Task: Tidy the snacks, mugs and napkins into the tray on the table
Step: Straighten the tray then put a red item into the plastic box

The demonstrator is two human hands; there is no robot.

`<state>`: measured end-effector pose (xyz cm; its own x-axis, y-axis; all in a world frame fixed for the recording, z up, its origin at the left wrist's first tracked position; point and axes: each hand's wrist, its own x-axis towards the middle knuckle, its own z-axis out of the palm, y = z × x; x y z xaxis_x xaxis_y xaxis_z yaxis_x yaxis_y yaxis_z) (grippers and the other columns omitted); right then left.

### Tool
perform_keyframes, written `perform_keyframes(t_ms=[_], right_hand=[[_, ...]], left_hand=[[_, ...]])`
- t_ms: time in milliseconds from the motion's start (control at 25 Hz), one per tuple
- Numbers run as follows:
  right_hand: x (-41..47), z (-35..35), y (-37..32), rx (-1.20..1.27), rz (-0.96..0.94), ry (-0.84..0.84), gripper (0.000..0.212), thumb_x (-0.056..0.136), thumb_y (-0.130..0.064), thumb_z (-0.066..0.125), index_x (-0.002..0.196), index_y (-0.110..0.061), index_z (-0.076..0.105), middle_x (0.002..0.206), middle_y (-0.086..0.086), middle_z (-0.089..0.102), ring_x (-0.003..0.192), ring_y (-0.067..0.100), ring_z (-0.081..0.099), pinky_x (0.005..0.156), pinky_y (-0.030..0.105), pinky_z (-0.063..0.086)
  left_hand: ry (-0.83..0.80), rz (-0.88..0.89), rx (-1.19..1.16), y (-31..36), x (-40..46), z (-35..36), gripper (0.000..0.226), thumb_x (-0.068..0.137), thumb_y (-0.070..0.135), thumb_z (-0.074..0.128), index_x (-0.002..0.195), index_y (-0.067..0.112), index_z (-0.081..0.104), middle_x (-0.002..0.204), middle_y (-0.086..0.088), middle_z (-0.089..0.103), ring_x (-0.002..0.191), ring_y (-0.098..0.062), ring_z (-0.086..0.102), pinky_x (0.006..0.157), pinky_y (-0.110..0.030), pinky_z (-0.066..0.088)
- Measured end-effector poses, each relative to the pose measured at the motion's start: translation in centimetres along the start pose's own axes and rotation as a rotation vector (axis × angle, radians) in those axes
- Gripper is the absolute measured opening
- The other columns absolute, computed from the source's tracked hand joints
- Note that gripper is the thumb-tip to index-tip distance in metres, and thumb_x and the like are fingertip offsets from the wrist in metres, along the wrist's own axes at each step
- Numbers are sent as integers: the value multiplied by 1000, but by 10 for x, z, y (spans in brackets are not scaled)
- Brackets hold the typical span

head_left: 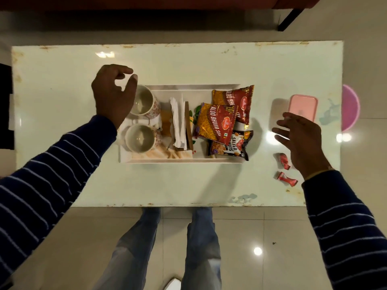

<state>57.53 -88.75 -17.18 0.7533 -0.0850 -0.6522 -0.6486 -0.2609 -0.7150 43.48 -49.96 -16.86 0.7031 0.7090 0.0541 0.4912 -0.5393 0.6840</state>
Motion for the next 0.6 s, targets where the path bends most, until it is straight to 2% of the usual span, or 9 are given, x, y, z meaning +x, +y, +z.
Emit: perform_keyframes(t_ms=[80, 200, 240, 320, 360, 440, 480, 600], right_hand=[[-1, -14, -2, -51, -66, 70, 26, 93, -14, 60, 118, -12, 69, 102, 9, 72, 85, 23, 72, 81, 36, 60], [4, -40, 2, -251, -232, 196, 24, 91, -21, 63, 113, -18, 71, 102, 4, 74, 90, 22, 72, 88, 38, 58], [7, -48, 4, -333, -283, 237, 25, 90, -24, 64, 113, -19, 71, 105, 0, 73, 96, 20, 71, 91, 28, 55], [12, -61, 7, -422, -329, 303, 31, 88, -29, 67, 118, -19, 69, 116, -3, 70, 100, 16, 69, 82, 2, 42], [15, -64, 8, -430, -336, 305, 37, 87, -31, 69, 122, -19, 67, 122, -2, 67, 102, 17, 67, 78, -1, 40], [21, -67, 14, -471, -378, 275, 52, 85, -37, 74, 130, -16, 60, 133, 2, 57, 116, 21, 59, 94, 14, 45], [26, -68, 18, -523, -394, 255, 60, 83, -40, 75, 134, -15, 56, 138, 4, 52, 123, 22, 54, 100, 22, 43], [44, -60, 25, -713, -365, 192, 83, 76, -51, 77, 143, -17, 43, 148, 6, 40, 130, 28, 46, 101, 35, 43]], left_hand=[[-55, 55, -69, 37, -15, 21, 25, 86, 32, 68, 106, 17, 67, 110, 6, 63, 98, -1, 58, 76, -14, 49], [-312, 207, -155, 95, -49, 65, 48, 80, 39, 76, 120, 19, 60, 124, 6, 56, 111, -2, 52, 85, -5, 43], [-432, 269, -183, 112, -63, 83, 61, 76, 43, 79, 127, 18, 55, 130, 5, 52, 117, -3, 49, 90, -5, 40], [-674, 354, -214, 141, -90, 122, 90, 69, 46, 84, 142, 16, 41, 144, 2, 41, 130, -8, 39, 102, -8, 32], [-775, 368, -216, 152, -101, 142, 102, 67, 45, 86, 148, 15, 32, 150, 1, 34, 135, -9, 34, 106, -11, 29], [-907, 344, -198, 167, -118, 178, 119, 65, 41, 89, 155, 14, 16, 158, -3, 23, 143, -14, 26, 111, -20, 26], [-938, 317, -184, 173, -123, 195, 124, 65, 40, 90, 156, 13, 10, 160, -5, 20, 145, -17, 24, 112, -23, 25], [-946, 226, -144, 180, -128, 233, 132, 63, 33, 92, 156, 12, 2, 162, -7, 16, 148, -20, 20, 113, -23, 22]])
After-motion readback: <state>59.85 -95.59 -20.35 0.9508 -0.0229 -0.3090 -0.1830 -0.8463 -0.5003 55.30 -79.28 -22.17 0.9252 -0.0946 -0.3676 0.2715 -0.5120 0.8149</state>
